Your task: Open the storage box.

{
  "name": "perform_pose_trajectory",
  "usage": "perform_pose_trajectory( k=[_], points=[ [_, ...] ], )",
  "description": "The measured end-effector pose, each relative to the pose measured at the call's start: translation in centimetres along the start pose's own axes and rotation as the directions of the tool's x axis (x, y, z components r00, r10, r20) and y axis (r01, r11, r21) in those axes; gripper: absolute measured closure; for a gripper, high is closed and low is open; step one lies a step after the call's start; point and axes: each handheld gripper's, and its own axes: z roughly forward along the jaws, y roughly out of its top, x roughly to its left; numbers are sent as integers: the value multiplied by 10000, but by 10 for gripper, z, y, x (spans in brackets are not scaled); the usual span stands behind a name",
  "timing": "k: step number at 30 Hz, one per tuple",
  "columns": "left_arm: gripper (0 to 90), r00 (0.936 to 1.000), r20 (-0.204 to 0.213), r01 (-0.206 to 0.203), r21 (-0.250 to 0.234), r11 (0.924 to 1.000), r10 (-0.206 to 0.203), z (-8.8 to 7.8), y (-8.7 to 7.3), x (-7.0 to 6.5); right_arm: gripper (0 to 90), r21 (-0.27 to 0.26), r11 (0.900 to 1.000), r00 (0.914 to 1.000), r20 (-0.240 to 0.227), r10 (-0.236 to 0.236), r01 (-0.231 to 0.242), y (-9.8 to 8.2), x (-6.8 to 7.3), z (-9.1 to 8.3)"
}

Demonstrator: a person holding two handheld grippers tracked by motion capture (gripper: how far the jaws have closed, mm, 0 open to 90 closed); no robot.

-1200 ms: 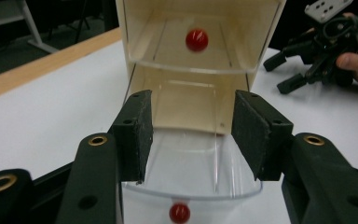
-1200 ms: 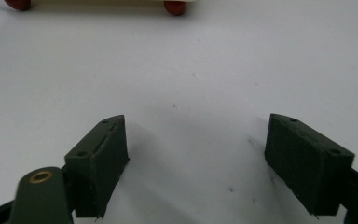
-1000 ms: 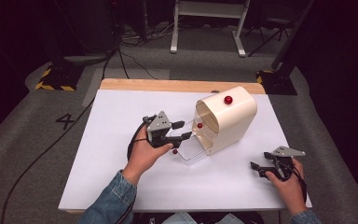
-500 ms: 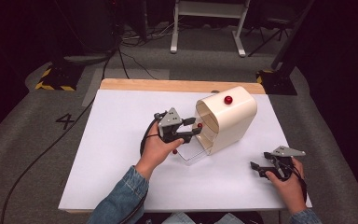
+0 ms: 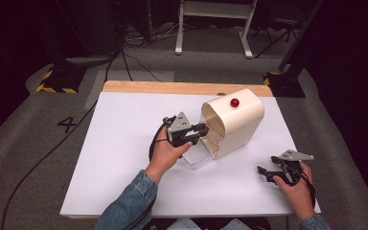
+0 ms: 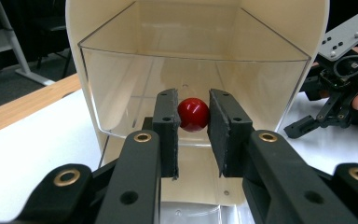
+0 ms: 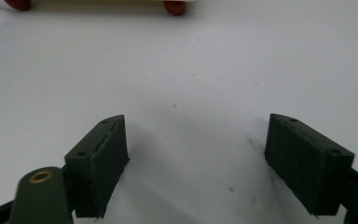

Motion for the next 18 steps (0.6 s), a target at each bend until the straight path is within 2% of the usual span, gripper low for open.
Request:
perform_pose_trajectory(
  k=[11, 18],
  points=[
    [738, 9999, -33, -164, 155, 9997, 164, -8, 1, -2, 213, -10, 10000, 10000, 12, -21, 21, 0, 0, 0],
    [738, 9995, -223, -229, 193, 9996, 233, -32, -4, -6, 213, -16, 10000, 10000, 37, -41, 41, 0, 0, 0]
  ],
)
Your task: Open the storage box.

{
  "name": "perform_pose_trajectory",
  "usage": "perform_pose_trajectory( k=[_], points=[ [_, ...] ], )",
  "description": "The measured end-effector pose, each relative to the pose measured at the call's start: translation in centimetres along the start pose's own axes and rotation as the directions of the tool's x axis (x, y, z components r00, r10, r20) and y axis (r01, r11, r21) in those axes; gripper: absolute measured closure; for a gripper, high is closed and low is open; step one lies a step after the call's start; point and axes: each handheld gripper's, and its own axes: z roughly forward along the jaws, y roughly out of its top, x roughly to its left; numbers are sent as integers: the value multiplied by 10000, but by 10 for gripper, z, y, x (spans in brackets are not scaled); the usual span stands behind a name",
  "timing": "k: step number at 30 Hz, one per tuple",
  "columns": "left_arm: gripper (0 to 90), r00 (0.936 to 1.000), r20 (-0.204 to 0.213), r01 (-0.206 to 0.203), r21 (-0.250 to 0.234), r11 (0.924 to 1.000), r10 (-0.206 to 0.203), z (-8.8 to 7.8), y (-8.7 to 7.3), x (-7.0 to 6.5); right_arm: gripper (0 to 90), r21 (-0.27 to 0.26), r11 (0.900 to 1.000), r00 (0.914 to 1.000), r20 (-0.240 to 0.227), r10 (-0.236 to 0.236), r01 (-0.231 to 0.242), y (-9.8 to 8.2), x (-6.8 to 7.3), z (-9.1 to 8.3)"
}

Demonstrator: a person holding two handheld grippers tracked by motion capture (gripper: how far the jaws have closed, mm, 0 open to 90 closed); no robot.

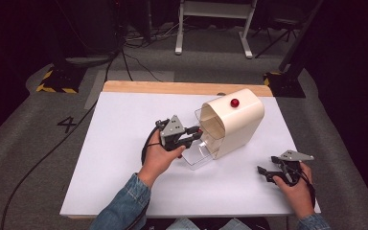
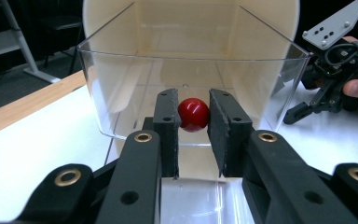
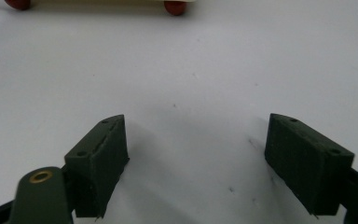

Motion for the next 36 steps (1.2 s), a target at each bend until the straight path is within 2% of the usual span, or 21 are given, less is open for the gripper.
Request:
perform_pose_trajectory(
  k=[13, 24, 30, 31, 33, 36],
  points=[
    [739, 9993, -365, -16, -31, 10000, 15, -30, -6, -6, 213, 4, 10000, 10000, 0, 1, -1, 0, 0, 0],
    [737, 9985, -532, -89, 128, 9999, 96, -38, -11, -8, 214, 10, 10000, 10000, 3, 0, 0, 0, 0, 0],
    [732, 9986, -528, 12, 226, 9997, 0, -38, -15, -8, 214, 37, 10000, 10000, -35, 37, -36, 1, 0, 0],
    [714, 9989, -456, 86, 215, 9997, -76, -38, -16, -8, 213, 34, 10000, 10000, -37, 42, -42, 1, 0, 0],
    [616, 9989, -457, 152, 275, 9995, -139, -37, -17, -8, 213, 29, 10000, 10000, -35, 36, -36, 1, 0, 0],
    [560, 9987, -472, 187, 394, 9990, -168, -39, -19, -8, 213, 34, 10000, 10000, -36, 41, -41, 1, 0, 0]
  ],
)
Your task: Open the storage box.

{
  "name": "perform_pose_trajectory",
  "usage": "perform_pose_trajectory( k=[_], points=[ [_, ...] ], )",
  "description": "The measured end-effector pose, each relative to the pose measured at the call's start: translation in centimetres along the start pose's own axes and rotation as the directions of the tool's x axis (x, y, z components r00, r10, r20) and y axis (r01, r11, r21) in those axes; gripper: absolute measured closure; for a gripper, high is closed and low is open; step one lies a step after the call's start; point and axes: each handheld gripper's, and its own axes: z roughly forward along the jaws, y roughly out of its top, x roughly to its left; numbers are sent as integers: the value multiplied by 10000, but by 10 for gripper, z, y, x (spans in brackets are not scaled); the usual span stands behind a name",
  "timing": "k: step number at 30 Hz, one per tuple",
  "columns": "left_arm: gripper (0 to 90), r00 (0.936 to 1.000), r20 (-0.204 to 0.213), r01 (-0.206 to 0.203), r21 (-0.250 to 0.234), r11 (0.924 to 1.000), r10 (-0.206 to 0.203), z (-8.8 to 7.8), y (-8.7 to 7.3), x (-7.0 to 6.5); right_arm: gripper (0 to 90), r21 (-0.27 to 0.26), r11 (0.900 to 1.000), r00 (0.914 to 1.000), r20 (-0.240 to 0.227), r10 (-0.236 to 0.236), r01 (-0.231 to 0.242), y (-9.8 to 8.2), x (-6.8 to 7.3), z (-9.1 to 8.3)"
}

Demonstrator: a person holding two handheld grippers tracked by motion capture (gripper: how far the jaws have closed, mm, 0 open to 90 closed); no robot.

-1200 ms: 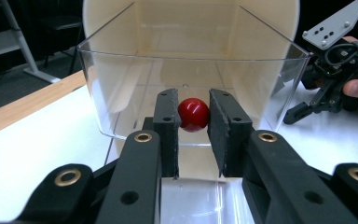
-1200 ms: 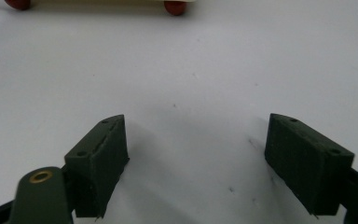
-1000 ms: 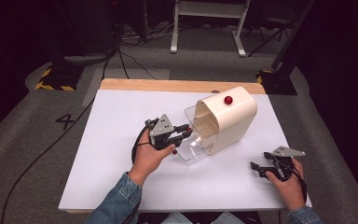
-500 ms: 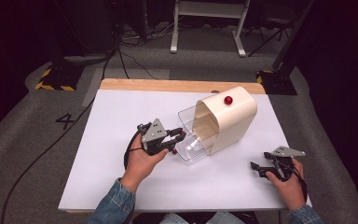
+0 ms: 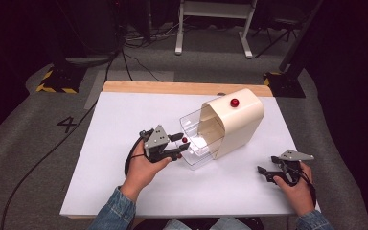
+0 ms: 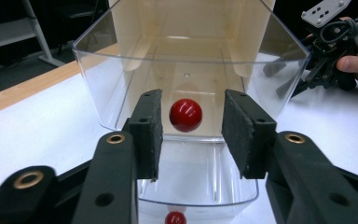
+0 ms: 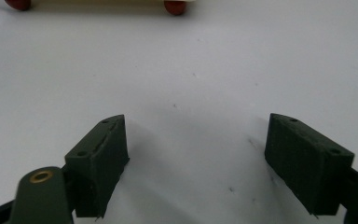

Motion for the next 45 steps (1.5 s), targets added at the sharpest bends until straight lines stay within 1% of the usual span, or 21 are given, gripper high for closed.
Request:
perform_pose_trajectory(
  k=[2, 8, 12, 13, 15, 16, 22, 25, 28, 29, 31, 33, 34, 36, 37, 38, 39, 40, 41, 43, 45],
  points=[
    [526, 10000, -34, 66, 52, 10000, -65, -3, -2, 0, 213, -1, 10000, 10000, 1, -3, 3, 0, 0, 0],
    [508, 9996, -222, 194, 159, 9997, -191, -13, -7, 1, 213, 2, 10000, 10000, -3, 0, 0, 0, 0, 0],
    [479, 9987, -485, 171, 277, 9995, -158, -24, -11, 2, 213, 5, 10000, 10000, -5, 5, -5, 0, 0, 0],
    [469, 9982, -599, 102, 339, 9994, -82, -27, -12, 2, 213, 3, 10000, 10000, -5, 4, -4, 0, 0, 0],
    [450, 9968, -799, 129, 424, 9990, -95, -35, -14, 1, 213, 5, 10000, 10000, -4, 2, -2, 0, 0, 0],
    [437, 9960, -891, 59, 513, 9987, -14, -40, -15, 1, 213, 5, 10000, 10000, -5, 4, -4, 0, 0, 0],
    [406, 9932, -1166, 93, 741, 9972, -6, -67, -21, 0, 213, 6, 10000, 10000, -6, 6, -6, 0, 0, 0],
    [395, 9893, -1457, 163, 844, 9963, -39, -80, -27, 3, 213, 5, 10000, 10000, -8, 6, -6, 0, 0, 0],
    [377, 9838, -1795, 203, 1054, 9942, -10, -92, -35, 8, 213, 9, 10000, 10000, -11, 7, -7, 0, 0, 0],
    [369, 9825, -1858, 332, 1115, 9932, -120, -95, -37, 10, 213, 9, 10000, 10000, -7, 10, -10, 0, 0, 0],
    [356, 9794, -2010, 469, 1264, 9909, -207, -101, -43, 14, 213, 8, 10000, 10000, -2, 4, -4, 0, 0, 0],
    [351, 9776, -2084, 580, 1298, 9898, -300, -107, -47, 18, 213, 7, 10000, 10000, -4, 4, -4, 0, 0, 0],
    [346, 9773, -2075, 712, 1292, 9891, -432, -109, -50, 20, 214, 8, 10000, 10000, -5, 5, -5, 0, 0, 0],
    [334, 9743, -2197, 839, 1465, 9856, -503, -112, -55, 24, 213, 10, 10000, 10000, -5, 6, -6, 0, 0, 0],
    [332, 9730, -2275, 776, 1693, 9825, -377, -113, -58, 26, 213, 11, 10000, 10000, -10, 8, -8, 0, 0, 0],
    [324, 9708, -2382, 781, 1960, 9775, -298, -115, -61, 28, 214, 14, 10000, 10000, -12, 10, -10, 0, 0, 0],
    [324, 9678, -2501, 837, 2111, 9739, -290, -115, -64, 30, 213, 15, 10000, 10000, -15, 14, -14, 0, 0, 0],
    [323, 9665, -2544, 929, 2227, 9704, -341, -116, -67, 33, 213, 16, 10000, 10000, -15, 14, -14, 0, 0, 0],
    [323, 9664, -2527, 1079, 2314, 9669, -474, -116, -70, 35, 213, 14, 10000, 10000, -15, 13, -13, 0, 0, 0],
    [313, 9638, -2570, 1357, 2440, 9602, -709, -116, -77, 39, 213, 15, 10000, 10000, -17, 18, -18, 0, 0, 0],
    [304, 9603, -2670, 1558, 2727, 9494, -809, -116, -85, 44, 213, 11, 10000, 10000, -21, 18, -18, 0, 0, 0]
  ],
)
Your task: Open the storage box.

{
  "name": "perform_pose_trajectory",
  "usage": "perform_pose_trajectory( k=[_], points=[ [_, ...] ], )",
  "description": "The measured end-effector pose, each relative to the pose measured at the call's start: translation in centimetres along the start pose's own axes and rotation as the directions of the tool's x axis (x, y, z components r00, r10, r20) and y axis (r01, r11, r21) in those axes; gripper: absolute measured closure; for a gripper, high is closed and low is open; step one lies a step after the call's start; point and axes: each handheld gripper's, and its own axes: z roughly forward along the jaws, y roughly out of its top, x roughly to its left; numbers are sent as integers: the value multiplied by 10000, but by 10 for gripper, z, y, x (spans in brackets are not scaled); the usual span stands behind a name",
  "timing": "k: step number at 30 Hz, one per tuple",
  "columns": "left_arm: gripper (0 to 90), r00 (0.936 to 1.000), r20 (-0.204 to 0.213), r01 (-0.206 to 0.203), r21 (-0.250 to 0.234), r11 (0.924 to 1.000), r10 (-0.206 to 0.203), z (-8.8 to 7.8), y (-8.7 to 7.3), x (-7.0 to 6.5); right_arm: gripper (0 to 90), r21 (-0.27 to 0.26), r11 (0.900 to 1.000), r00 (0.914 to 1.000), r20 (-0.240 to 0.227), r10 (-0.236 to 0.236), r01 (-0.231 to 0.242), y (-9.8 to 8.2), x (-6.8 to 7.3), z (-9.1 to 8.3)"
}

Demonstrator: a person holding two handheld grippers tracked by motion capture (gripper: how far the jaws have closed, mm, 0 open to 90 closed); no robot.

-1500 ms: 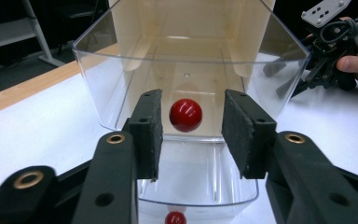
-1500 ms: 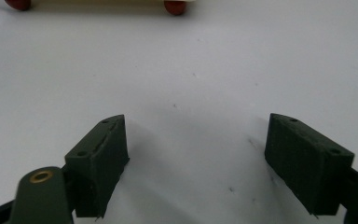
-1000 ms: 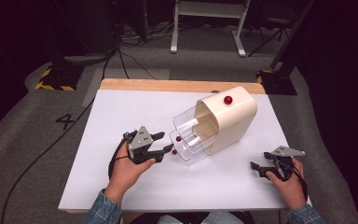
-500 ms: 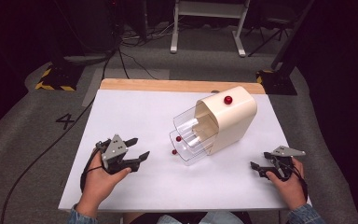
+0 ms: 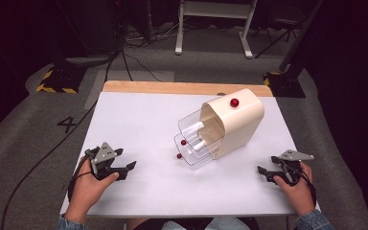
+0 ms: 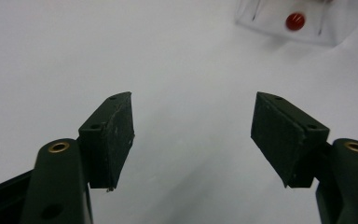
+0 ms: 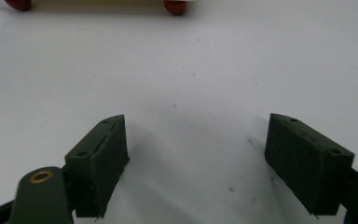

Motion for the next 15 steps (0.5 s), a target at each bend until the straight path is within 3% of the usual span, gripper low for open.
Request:
perform_pose_trajectory(
  k=[5, 11, 12, 15],
  points=[
    [288, 9989, -366, 319, 954, 9949, -285, 7, -13, 9, 213, -18, 10000, 10000, -6, 2, -2, 0, 0, 0],
    [260, 9970, -457, 691, 1642, 9840, -624, 15, -25, 13, 213, -16, 10000, 10000, -13, 12, -12, 0, 0, 0],
    [249, 9977, -410, 601, 1684, 9839, -539, 16, -26, 13, 213, -19, 10000, 10000, -24, 17, -17, 0, 0, 0],
    [194, 9954, -232, 951, 1429, 9852, -928, 17, -29, 13, 213, -21, 10000, 10000, -26, 18, -18, 0, 0, 0]
  ],
)
